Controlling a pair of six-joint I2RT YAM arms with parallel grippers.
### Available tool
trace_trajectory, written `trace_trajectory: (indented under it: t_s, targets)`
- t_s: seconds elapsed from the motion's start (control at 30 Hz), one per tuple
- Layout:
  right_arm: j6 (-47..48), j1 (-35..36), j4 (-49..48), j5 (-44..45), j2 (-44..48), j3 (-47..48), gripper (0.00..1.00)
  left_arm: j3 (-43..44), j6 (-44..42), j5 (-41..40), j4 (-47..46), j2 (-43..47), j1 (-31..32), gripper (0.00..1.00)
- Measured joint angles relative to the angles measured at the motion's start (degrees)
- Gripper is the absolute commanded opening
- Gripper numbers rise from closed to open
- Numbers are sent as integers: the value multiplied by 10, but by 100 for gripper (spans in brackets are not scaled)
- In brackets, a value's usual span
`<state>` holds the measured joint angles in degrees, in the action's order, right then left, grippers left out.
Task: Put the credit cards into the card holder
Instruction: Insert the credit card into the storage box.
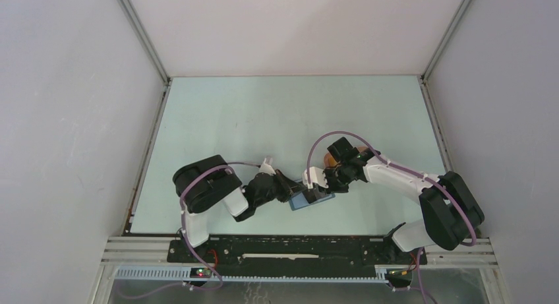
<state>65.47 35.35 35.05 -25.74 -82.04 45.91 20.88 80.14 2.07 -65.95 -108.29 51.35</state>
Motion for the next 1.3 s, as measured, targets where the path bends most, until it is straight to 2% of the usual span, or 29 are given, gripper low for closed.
trace_trajectory:
  t_s: [1.3]
  targets:
    - [-7, 23, -1, 39, -33, 7, 18, 21, -6, 68, -1, -20, -21, 4]
